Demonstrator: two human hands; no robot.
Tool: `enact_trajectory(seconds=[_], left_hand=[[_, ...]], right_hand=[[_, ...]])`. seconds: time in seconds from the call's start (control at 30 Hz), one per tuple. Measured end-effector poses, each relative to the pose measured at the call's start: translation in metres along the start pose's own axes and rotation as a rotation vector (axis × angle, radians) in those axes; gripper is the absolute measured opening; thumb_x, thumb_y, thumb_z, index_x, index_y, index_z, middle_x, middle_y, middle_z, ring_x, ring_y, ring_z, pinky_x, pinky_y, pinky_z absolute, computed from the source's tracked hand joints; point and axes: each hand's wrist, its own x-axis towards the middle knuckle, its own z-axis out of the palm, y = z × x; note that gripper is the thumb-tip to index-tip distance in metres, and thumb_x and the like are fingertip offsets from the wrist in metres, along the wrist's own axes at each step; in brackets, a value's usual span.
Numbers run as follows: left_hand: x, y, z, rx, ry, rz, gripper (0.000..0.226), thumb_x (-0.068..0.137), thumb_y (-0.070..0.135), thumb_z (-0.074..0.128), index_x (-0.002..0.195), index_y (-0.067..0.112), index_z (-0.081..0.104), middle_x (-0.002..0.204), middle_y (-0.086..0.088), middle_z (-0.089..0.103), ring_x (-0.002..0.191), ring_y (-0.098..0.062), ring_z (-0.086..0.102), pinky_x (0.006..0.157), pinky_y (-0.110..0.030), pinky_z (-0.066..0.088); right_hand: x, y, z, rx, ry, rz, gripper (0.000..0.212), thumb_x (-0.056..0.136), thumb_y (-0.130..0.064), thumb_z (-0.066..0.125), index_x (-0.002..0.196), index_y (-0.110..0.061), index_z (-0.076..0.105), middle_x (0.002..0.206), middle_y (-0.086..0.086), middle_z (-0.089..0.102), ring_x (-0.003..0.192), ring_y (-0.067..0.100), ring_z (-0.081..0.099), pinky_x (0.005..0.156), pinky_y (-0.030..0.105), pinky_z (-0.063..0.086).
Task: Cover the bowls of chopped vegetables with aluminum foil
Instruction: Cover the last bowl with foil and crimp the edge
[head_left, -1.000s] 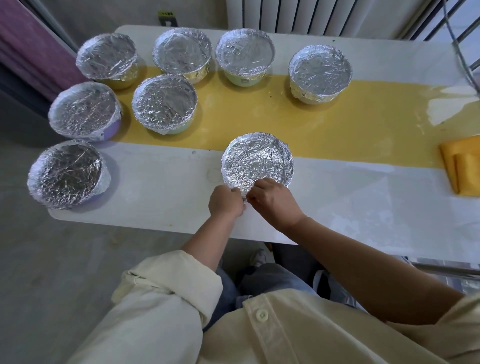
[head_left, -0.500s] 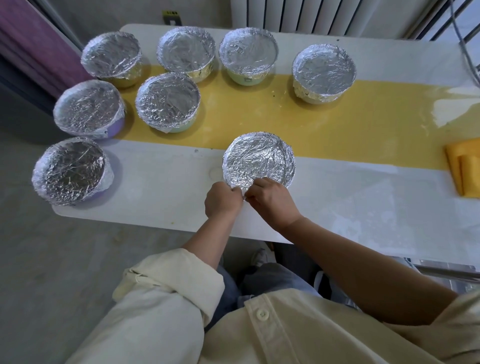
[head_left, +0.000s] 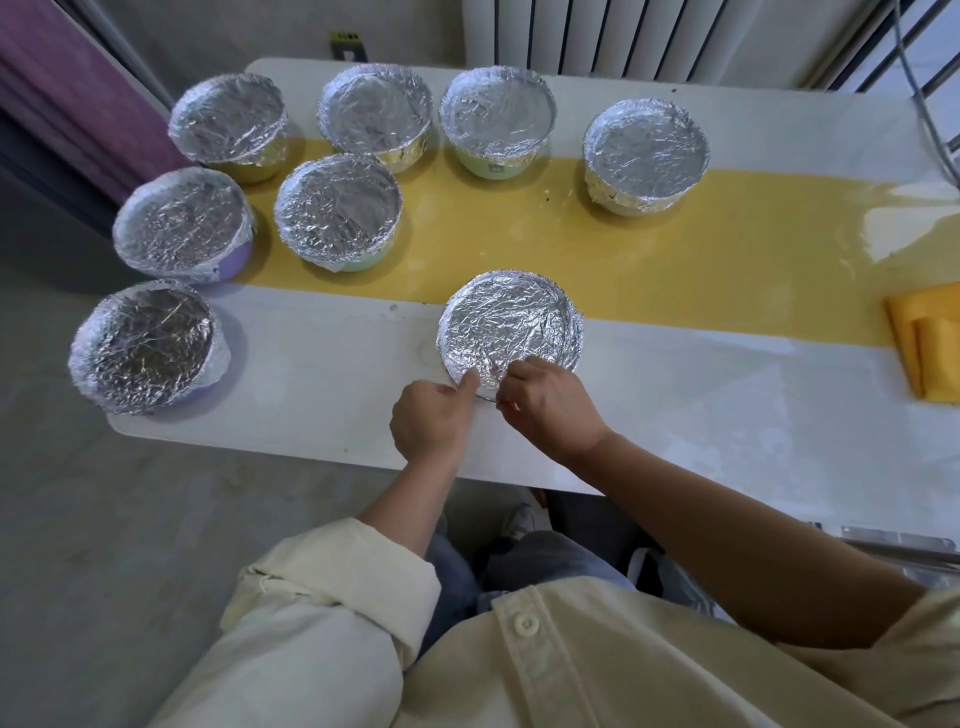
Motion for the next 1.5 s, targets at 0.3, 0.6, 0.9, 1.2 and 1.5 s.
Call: enact_trajectory(seconds=[0.3, 0.6, 0.9, 1.2, 1.5], left_hand=[[0.007, 0.003, 0.009, -0.079, -0.022, -0.075, 0.020, 0.084, 0.026, 0.066, 0.076, 0.011, 0.077, 0.074, -0.008, 0.073, 0.074, -0.032, 0.067, 0.061, -0.027, 0.042], [0.016, 0.005, 0.003, 0.024, -0.009, -0.032, 0.022, 0.085, 0.028, 0.064, 0.077, 0.012, 0.078, 0.073, -0.005, 0.072, 0.075, -0.032, 0.068, 0.061, -0.027, 0.041], [0.018, 0.001, 0.004, 0.044, -0.020, -0.025, 0.024, 0.086, 0.031, 0.064, 0.076, 0.013, 0.077, 0.075, -0.004, 0.074, 0.077, -0.027, 0.071, 0.070, -0.030, 0.053], [0.036, 0.011, -0.010, 0.051, -0.031, -0.004, 0.024, 0.083, 0.030, 0.066, 0.071, 0.012, 0.076, 0.071, -0.007, 0.073, 0.074, -0.030, 0.070, 0.067, -0.032, 0.055], [0.008, 0.002, 0.016, -0.234, -0.275, -0.154, 0.025, 0.092, 0.019, 0.050, 0.075, 0.002, 0.058, 0.070, -0.022, 0.069, 0.062, -0.033, 0.068, 0.079, -0.054, 0.059]], right_hand=[[0.004, -0.008, 0.002, 0.014, -0.011, -0.013, 0.020, 0.062, 0.002, 0.078, 0.057, -0.007, 0.060, 0.062, 0.006, 0.056, 0.057, 0.028, 0.056, 0.046, 0.027, 0.038], [0.004, -0.009, 0.007, 0.014, -0.018, -0.009, 0.019, 0.065, -0.001, 0.077, 0.058, -0.007, 0.060, 0.064, 0.006, 0.055, 0.059, 0.029, 0.056, 0.044, 0.030, 0.043], [0.008, -0.012, 0.009, 0.014, -0.013, -0.011, 0.020, 0.064, -0.001, 0.079, 0.057, -0.006, 0.061, 0.061, 0.007, 0.054, 0.056, 0.029, 0.055, 0.043, 0.029, 0.042], [-0.002, 0.000, -0.001, -0.009, -0.031, -0.013, 0.029, 0.058, -0.014, 0.089, 0.071, -0.009, 0.063, 0.071, 0.006, 0.058, 0.064, 0.029, 0.056, 0.056, 0.032, 0.045], [0.003, -0.003, 0.012, -0.004, 0.016, -0.075, 0.015, 0.076, -0.005, 0.063, 0.061, -0.008, 0.063, 0.064, 0.006, 0.054, 0.057, 0.027, 0.051, 0.051, 0.032, 0.038]])
